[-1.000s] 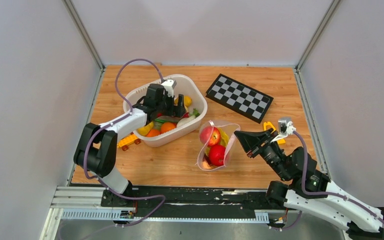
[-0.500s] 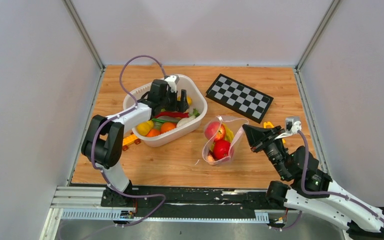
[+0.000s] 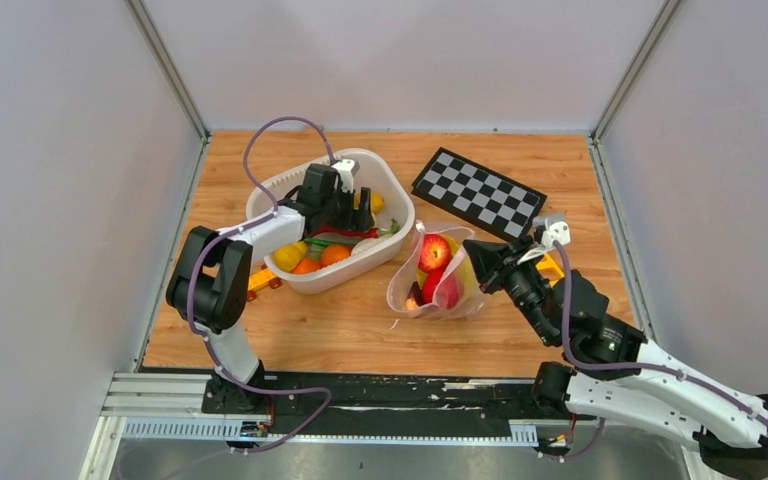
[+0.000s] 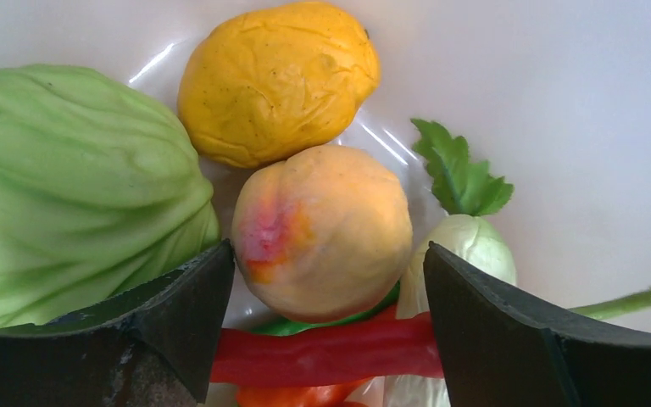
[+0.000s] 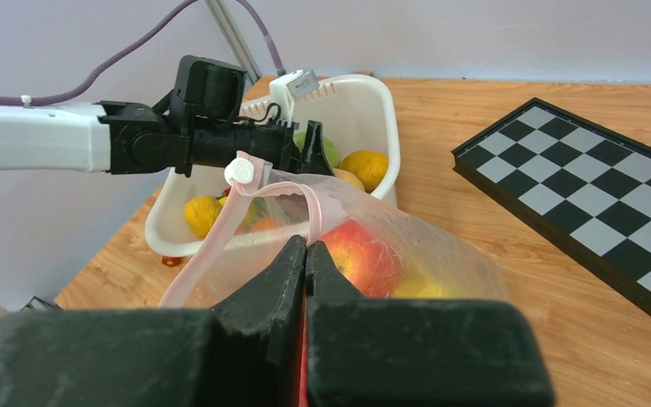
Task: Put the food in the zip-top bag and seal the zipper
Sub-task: Pick up the fake fruit from the bin.
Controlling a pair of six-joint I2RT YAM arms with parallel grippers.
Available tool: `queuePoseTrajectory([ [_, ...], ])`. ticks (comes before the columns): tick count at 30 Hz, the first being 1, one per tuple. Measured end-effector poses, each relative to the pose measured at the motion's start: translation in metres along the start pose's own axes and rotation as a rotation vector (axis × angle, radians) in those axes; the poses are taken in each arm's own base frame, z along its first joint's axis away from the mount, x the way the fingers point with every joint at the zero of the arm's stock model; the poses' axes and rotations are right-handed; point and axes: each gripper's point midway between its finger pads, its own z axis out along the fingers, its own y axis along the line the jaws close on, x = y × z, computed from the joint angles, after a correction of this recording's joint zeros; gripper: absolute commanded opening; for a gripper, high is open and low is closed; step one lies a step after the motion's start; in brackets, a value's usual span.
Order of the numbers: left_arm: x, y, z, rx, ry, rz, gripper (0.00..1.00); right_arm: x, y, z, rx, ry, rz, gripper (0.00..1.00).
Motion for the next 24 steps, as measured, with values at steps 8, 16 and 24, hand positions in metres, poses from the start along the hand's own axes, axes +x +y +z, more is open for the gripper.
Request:
queuePoseTrajectory([
  [8,0.004,0.001,0.004,0.006,0.012,-0.009,0.55,0.003,0.016,0.013,-0.038,0.045,-0.05,0.0],
  [16,-0.029,-0.011,-0.035,0.011,-0.081,0.021,0.52,0.006,0.021,0.017,-0.049,0.054,-0.058,0.0],
  [24,-0.083,-0.032,-0.109,0.02,-0.281,0.063,0.53,0.009,0.026,0.027,-0.035,0.074,-0.056,0.0],
])
